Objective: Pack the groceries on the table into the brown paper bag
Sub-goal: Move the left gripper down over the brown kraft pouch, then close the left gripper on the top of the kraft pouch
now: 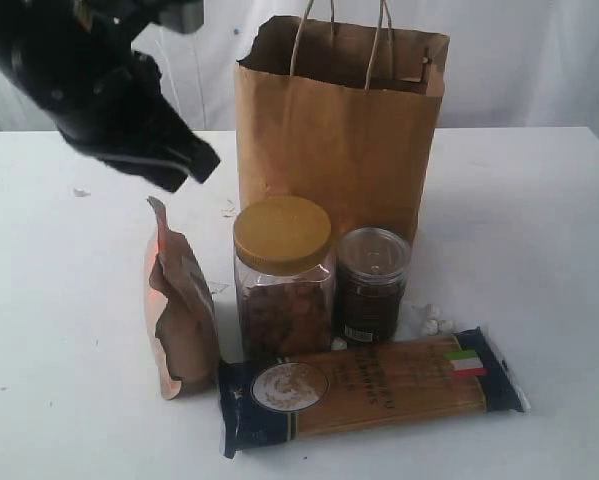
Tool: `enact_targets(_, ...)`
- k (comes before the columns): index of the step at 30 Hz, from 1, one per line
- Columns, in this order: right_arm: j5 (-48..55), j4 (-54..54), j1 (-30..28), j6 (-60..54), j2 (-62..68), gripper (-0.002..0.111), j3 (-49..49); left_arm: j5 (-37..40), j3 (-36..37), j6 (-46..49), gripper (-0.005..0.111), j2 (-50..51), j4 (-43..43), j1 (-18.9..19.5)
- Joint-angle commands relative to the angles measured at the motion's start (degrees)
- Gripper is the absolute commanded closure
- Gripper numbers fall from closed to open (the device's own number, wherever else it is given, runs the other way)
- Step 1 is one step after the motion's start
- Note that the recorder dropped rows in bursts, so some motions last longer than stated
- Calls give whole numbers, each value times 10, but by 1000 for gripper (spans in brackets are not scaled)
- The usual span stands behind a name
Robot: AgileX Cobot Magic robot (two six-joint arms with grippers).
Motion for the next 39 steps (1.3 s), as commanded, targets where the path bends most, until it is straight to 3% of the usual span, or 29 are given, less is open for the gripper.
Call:
enact_targets(1,-4,-4,-3,-3,-1,108,1,-45,-31,3,86,14,42,-1)
enact_targets(3,-4,-4,-3,-3,-1,108,1,-38,-31,2,52,31,55,0)
enact_targets(5,-4,-4,-3,-3,-1,108,1,-30,-31,-19,29,48,53,0)
enact_targets(7,-4,-4,-3,-3,-1,108,1,-13,-31,-103,21,67,55,0)
enact_targets(13,-4,-4,-3,-3,-1,108,1,100,-31,-221,22,125,193,0)
enact_targets(26,-4,-4,-3,-3,-1,108,1,104,-31,-223,22,192,151,0)
enact_targets(39,-4,-4,-3,-3,-1,108,1,168,-30,-213,22,232,150,0)
